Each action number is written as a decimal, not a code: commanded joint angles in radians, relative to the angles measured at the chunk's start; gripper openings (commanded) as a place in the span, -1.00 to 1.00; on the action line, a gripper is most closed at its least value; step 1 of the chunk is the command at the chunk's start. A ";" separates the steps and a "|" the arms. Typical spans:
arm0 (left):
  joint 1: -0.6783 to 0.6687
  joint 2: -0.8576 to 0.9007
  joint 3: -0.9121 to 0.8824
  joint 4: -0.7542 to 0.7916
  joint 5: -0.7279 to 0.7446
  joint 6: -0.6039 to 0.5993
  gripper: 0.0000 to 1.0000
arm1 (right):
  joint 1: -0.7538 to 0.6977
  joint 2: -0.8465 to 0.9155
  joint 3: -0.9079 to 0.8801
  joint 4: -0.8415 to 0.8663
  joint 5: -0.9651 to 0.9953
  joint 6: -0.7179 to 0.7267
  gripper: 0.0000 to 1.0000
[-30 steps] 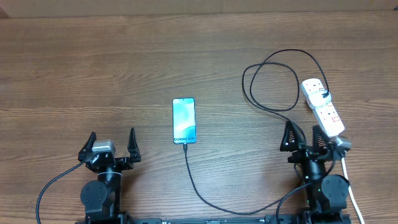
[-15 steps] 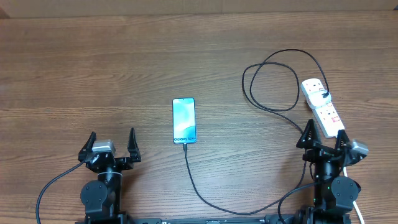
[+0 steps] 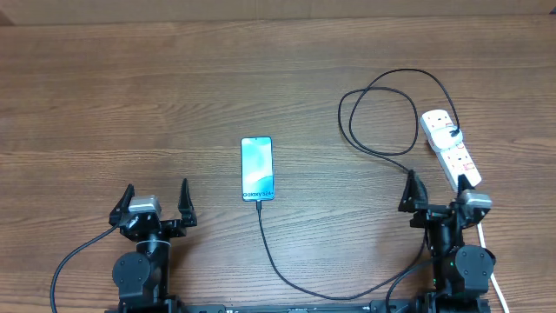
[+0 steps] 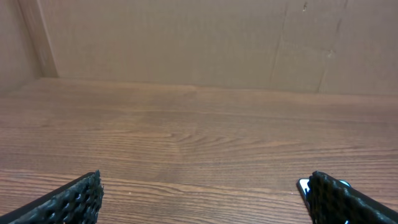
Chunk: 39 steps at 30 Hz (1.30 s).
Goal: Plug charger to phone and switch on socket
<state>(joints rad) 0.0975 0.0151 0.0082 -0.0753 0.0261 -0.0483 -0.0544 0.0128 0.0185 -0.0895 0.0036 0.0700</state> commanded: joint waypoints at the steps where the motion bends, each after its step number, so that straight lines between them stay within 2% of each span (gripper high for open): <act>1: -0.006 -0.011 -0.003 -0.002 0.000 0.019 0.99 | 0.029 -0.010 -0.011 0.005 -0.005 -0.077 1.00; 20: -0.006 -0.011 -0.003 -0.002 0.000 0.019 0.99 | 0.088 -0.010 -0.011 0.008 -0.002 -0.079 0.99; 39: -0.008 -0.011 -0.003 -0.002 -0.003 0.019 0.99 | 0.088 -0.010 -0.011 0.008 -0.002 -0.079 1.00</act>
<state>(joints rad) 0.0975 0.0151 0.0082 -0.0757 0.0261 -0.0483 0.0277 0.0128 0.0185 -0.0887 0.0036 -0.0006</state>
